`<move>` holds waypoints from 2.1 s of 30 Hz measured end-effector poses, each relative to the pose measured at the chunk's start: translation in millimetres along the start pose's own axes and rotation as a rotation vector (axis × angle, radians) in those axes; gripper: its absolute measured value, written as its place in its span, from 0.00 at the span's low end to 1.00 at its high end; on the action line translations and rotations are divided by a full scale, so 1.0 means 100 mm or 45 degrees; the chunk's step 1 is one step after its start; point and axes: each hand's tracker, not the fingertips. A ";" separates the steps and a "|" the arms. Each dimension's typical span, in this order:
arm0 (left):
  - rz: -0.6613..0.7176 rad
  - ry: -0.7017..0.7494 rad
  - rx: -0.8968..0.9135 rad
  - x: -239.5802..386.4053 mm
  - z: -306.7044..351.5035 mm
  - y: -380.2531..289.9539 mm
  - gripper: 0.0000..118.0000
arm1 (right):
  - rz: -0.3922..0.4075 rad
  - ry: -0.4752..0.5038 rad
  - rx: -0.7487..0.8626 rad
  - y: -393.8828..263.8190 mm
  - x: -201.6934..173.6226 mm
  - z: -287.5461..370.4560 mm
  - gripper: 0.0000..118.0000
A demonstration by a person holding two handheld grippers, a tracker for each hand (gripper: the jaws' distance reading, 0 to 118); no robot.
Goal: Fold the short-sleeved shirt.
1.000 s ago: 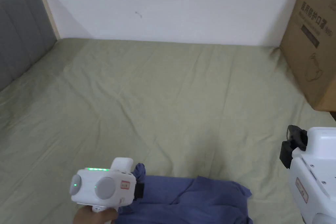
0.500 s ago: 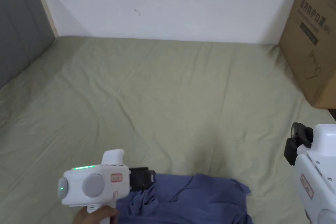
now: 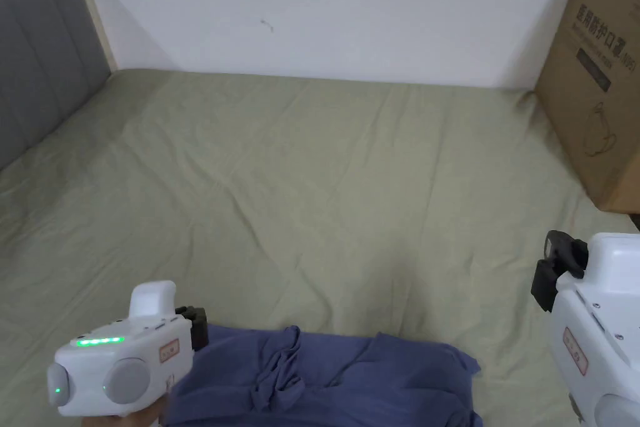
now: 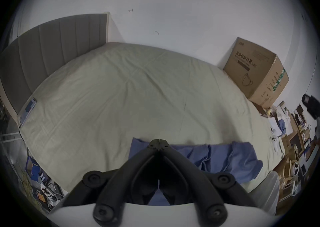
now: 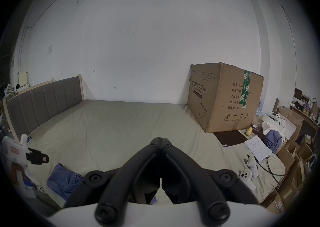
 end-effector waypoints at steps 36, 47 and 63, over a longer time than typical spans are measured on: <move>0.466 -0.740 -0.153 -0.45 0.13 0.26 0.37 | 0.022 -0.003 -0.004 0.05 0.00 0.01 0.00; 0.352 -0.395 -0.388 -0.88 -0.38 -0.10 0.87 | 0.061 0.038 -0.057 -0.01 -0.19 -0.11 0.00; 0.062 -0.365 -0.397 -0.67 -0.49 -0.17 0.09 | 0.080 0.023 -0.075 -0.03 -0.18 -0.14 0.00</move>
